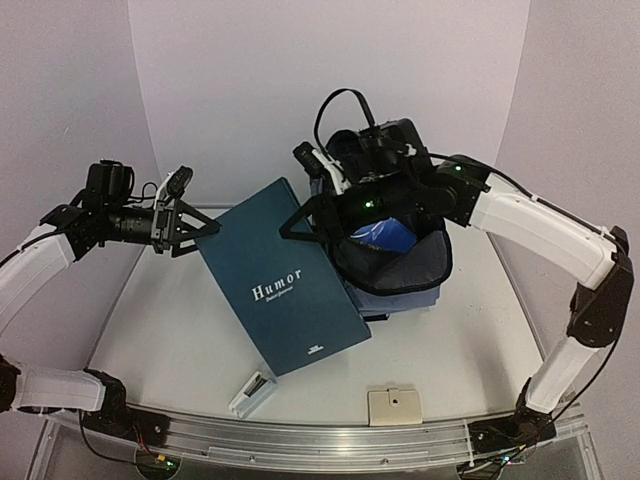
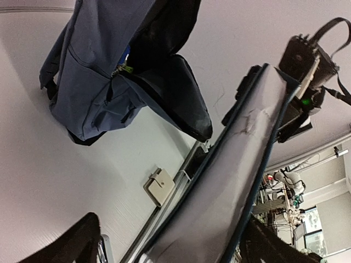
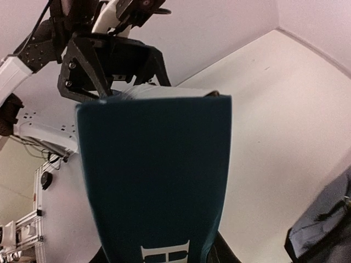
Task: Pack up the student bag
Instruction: Pick up the book from the center of the board, then move the student bag to the center of the board.
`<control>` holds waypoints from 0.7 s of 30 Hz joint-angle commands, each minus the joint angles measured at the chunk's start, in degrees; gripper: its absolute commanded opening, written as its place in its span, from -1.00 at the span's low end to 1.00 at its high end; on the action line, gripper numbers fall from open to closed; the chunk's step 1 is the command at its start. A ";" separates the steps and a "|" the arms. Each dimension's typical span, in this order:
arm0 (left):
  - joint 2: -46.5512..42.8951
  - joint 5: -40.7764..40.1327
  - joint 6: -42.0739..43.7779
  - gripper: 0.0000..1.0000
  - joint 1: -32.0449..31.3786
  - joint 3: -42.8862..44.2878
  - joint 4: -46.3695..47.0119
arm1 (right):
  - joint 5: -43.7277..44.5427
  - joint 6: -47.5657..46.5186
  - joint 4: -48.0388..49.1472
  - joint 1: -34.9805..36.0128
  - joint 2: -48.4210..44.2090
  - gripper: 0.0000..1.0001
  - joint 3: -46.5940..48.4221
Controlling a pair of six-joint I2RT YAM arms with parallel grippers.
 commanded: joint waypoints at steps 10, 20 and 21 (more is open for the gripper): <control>13.99 -7.73 -17.02 0.94 -4.62 -0.11 29.76 | 30.19 -10.29 22.24 -1.02 -18.81 -1.00 -4.95; 34.20 -11.68 -22.84 0.89 -17.00 14.52 32.12 | 29.77 -21.29 30.82 -7.89 -19.97 -1.00 -12.47; 35.54 -11.72 -23.21 0.89 -17.82 15.32 32.27 | 29.54 -22.00 31.59 -8.72 -20.28 -1.00 -13.57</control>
